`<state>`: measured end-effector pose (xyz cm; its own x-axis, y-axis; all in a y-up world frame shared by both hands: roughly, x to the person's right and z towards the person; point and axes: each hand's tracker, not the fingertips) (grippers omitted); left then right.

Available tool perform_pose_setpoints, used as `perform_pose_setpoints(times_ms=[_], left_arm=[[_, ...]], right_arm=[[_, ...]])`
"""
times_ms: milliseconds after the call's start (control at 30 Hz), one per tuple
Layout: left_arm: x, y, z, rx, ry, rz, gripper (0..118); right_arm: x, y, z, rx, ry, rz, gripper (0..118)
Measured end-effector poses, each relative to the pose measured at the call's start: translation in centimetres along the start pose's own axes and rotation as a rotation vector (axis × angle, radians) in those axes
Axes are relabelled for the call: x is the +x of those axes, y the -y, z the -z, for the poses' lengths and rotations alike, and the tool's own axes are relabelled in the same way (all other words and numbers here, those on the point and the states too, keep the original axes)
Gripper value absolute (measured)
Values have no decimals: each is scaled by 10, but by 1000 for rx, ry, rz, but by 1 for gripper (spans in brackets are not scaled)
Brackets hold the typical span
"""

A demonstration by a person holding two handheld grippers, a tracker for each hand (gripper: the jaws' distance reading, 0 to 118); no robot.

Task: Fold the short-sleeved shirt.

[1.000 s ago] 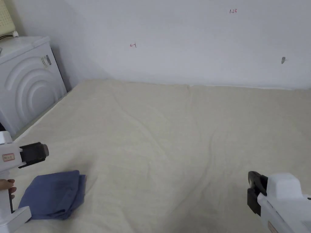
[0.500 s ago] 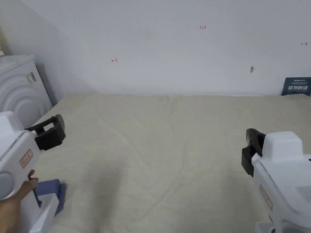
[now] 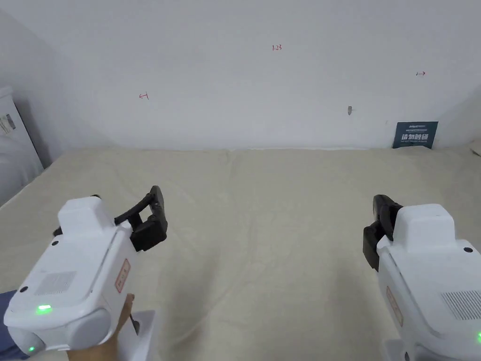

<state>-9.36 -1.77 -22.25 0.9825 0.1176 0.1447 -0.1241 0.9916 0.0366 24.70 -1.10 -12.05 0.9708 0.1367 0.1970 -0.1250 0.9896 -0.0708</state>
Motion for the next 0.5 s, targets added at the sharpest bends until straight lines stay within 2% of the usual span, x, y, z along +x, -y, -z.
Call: perform_pose_setpoints(times_ms=[33,67,100,133,500], left_arm=[[5,2,-2,0,1,-2,67],[8,4,-3,-3,8,-2,43],[15,5,-5,-5,17,-10,13],[17,6,-5,-7,23,-15,1],[45,24,-12,-41,108,55,0]], right_arm=[[1,2,-1,-1,3,3,2],[2,2,-2,-2,9,5,2],[3,3,-3,-4,15,8,2],[5,4,-3,-5,18,11,2],[11,4,-8,-5,41,33,2]])
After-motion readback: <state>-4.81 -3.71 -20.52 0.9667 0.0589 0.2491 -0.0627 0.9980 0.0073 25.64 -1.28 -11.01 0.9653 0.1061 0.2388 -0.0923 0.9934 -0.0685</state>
